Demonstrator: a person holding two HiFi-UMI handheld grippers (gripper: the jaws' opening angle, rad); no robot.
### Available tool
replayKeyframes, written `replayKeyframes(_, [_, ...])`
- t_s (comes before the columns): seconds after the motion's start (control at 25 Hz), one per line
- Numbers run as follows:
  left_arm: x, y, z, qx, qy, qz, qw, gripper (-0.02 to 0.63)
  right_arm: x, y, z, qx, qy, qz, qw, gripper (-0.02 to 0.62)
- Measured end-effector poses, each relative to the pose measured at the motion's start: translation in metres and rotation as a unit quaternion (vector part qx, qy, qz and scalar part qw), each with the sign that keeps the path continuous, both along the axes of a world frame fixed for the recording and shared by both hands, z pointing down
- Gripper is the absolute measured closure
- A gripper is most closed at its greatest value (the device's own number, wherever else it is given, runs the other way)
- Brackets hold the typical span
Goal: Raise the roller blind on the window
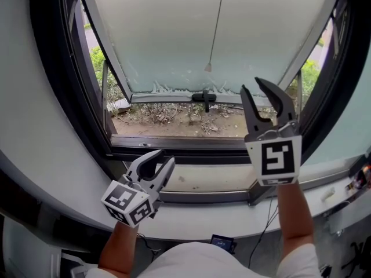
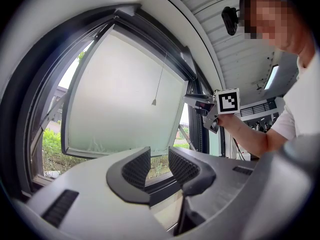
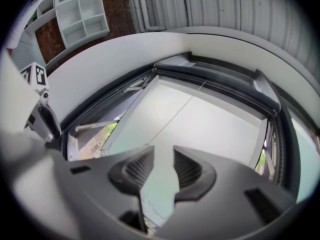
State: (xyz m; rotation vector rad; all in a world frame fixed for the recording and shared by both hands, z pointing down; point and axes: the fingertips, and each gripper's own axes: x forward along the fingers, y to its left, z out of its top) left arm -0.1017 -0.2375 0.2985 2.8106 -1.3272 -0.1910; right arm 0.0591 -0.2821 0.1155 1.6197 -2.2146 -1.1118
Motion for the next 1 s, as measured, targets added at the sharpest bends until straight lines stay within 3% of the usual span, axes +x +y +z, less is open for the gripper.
replayKeyframes(0.28, [-0.001,0.002,-0.002,-0.002,0.002,-0.002,1.0,0.477,0.002,0.001,0.006,-0.007,0.003,0.001,1.0,0.483])
replayKeyframes(0.52, [-0.004,0.006,0.016,-0.023,0.031,-0.001,0.9993,0.477,0.016,0.007,0.023,-0.02,-0.009,0.008,1.0,0.483])
replayKeyframes(0.64, [0.0,0.011,0.008,-0.012,0.013,0.005,0.9998,0.477,0.022,0.01,0.038,-0.032,-0.014,0.009,0.999,0.483])
replayKeyframes(1.0, [0.011,0.024,0.016,-0.018,0.022,0.009,0.9996,0.485,0.044,0.023,0.094,-0.087,-0.07,0.002,0.994,0.508])
